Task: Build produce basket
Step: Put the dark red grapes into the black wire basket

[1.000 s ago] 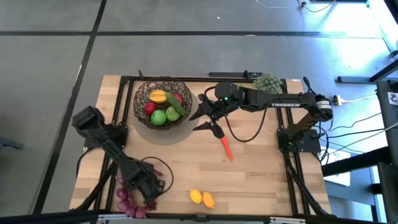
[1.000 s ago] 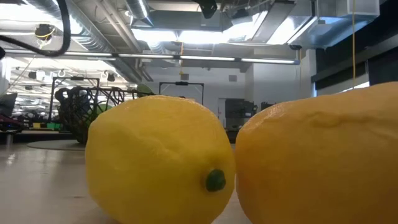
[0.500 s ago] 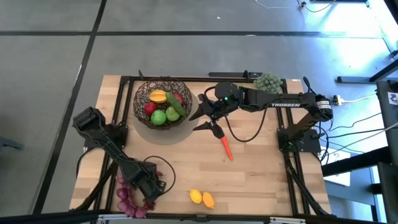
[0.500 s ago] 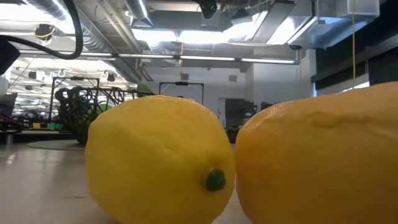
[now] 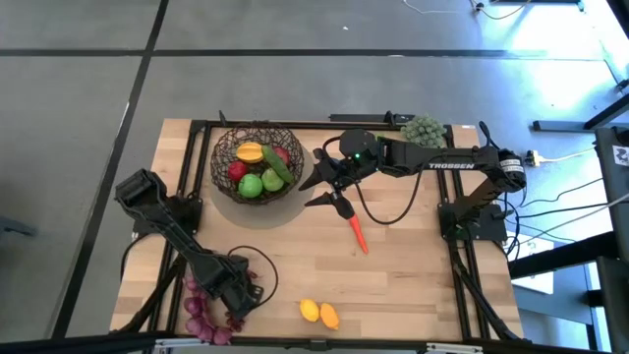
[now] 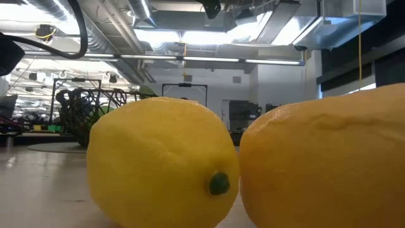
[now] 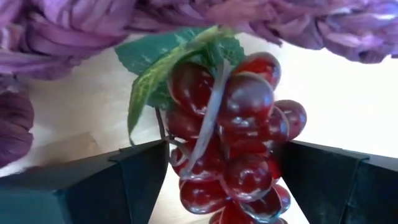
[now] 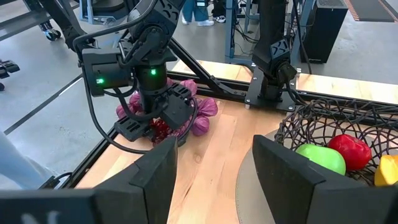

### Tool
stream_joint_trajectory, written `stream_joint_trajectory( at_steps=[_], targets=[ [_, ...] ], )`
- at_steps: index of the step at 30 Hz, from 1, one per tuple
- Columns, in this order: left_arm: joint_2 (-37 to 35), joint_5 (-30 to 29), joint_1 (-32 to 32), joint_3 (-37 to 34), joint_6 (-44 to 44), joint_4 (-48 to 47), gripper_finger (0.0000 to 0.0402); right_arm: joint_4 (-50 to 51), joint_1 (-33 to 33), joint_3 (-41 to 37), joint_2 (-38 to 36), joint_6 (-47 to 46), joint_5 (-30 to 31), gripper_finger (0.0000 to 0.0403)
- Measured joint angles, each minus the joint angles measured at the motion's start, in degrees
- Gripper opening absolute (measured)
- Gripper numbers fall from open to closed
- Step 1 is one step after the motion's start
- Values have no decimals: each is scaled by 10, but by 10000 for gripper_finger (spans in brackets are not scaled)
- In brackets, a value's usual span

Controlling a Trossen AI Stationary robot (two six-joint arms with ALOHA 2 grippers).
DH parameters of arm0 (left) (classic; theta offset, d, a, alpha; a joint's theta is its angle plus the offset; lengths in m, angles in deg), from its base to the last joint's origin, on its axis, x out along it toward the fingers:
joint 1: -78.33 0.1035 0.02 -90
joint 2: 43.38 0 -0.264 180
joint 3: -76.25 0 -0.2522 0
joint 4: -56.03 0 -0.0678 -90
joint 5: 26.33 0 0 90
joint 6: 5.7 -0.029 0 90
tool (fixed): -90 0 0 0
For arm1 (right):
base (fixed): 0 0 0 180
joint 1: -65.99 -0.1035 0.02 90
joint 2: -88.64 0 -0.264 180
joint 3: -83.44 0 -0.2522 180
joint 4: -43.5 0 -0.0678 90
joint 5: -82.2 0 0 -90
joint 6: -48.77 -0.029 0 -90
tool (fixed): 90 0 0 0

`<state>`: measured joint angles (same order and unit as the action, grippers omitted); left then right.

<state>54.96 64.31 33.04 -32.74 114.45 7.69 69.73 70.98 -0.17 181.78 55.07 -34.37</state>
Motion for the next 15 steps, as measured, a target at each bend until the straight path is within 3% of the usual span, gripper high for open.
stream_joint_trajectory(
  at_steps=[15],
  targets=[
    [0,20,-21,0,2,17,146,0,0,0,0,0,0,204]
  ],
)
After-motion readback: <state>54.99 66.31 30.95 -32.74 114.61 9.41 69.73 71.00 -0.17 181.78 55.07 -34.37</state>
